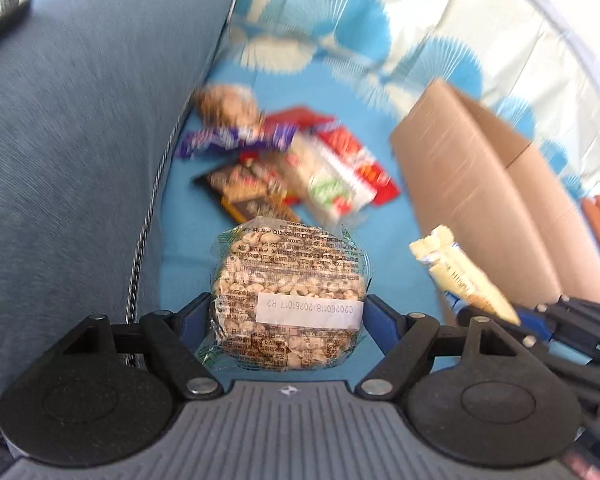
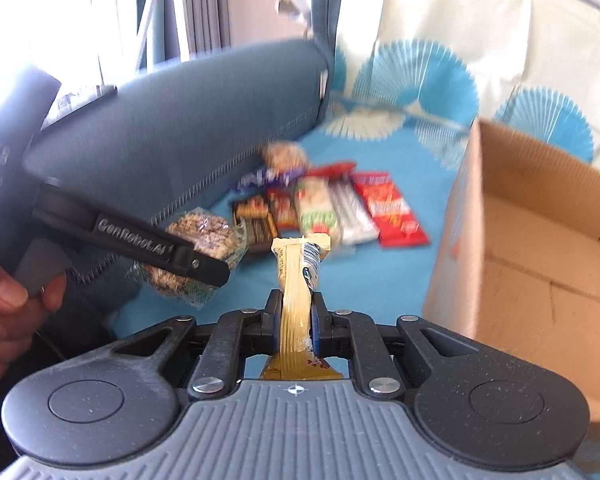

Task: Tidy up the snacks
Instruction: 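Lift both held snacks and carry them over the cardboard box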

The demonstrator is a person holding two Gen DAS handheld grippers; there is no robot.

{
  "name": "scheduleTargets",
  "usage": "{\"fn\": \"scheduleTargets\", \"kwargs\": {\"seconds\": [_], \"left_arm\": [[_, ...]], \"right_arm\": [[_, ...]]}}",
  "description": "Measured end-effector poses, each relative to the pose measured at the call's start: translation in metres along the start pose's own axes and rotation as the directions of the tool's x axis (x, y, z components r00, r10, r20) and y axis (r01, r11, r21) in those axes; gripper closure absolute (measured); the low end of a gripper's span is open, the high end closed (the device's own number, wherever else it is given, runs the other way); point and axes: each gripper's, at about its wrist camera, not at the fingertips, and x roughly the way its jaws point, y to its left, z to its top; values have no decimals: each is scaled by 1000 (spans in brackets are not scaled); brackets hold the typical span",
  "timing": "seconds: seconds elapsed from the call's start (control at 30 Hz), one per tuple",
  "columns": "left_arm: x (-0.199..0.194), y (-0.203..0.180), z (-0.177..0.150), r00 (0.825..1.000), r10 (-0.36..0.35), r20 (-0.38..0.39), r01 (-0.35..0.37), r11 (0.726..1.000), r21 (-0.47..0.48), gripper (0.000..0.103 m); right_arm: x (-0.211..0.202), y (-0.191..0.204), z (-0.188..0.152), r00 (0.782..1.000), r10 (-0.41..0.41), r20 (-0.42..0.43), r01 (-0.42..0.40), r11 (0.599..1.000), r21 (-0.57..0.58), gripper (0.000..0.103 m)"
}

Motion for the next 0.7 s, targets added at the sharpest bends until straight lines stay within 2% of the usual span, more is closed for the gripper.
{"fn": "scheduleTargets", "kwargs": {"seconds": [0.13, 0.3, 0.43, 0.57, 0.7], "left_arm": [[-18, -19, -4, 992, 32, 122, -42, 996, 80, 19], [-40, -43, -12, 964, 53, 260, -98, 981, 166, 19], [-50, -43, -11, 957, 88, 277, -114, 990, 82, 19], [-60, -48, -7, 962, 73, 263, -67, 997, -29, 19], [-64, -81, -1, 960, 55, 273, -53, 998, -16, 19]], "right_arm": [[-23, -11, 8, 995, 18, 101, -19, 1000, 16, 89], [-48, -30, 15, 978, 12, 207, -22, 999, 47, 89], [-62, -53, 17, 966, 0, 259, -26, 995, 95, 89], [-69, -78, 16, 959, -22, 281, -21, 988, 150, 89], [-69, -105, 18, 952, -75, 297, 9, 976, 218, 89]]}}
